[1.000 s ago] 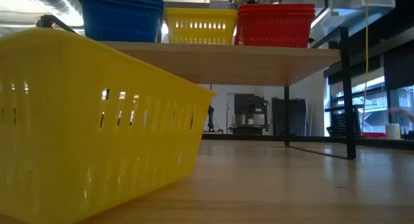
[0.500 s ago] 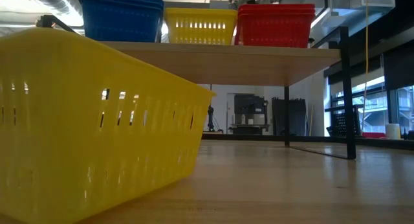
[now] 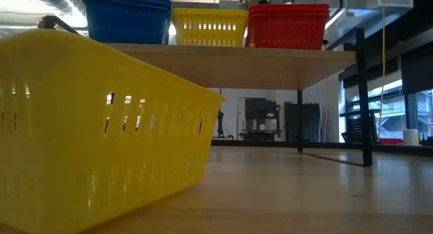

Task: Stack baskets on shelf by color
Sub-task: Stack the yellow bin on top of the stacked yellow bins on the shelf

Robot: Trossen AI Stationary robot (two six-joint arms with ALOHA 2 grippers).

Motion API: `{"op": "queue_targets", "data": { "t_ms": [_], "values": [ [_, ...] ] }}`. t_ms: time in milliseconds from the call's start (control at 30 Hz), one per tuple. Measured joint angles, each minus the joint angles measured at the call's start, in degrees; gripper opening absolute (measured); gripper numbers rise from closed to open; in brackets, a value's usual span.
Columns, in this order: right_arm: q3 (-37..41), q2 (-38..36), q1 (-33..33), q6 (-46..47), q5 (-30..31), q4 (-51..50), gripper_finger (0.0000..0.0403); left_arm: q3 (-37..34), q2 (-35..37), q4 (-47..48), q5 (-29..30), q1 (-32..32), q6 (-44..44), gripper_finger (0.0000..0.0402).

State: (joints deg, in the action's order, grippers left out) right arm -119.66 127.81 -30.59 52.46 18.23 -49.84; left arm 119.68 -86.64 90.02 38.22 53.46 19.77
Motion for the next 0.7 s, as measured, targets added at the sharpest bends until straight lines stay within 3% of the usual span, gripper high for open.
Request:
{"op": "queue_targets", "data": {
  "t_ms": [200, 700],
  "values": [
    [0.0, 0.0, 0.0, 2.6, 5.2, 0.0, 0.0119, 0.0, 0.0, 0.0, 0.0, 0.0, -0.4, 0.0055],
    [0.0, 0.5, 0.0, 2.8, 5.1, 1.0, 0.0119, 0.0, 0.0, 0.0, 0.0, 0.0, -0.4, 0.0055]
  ]
}}
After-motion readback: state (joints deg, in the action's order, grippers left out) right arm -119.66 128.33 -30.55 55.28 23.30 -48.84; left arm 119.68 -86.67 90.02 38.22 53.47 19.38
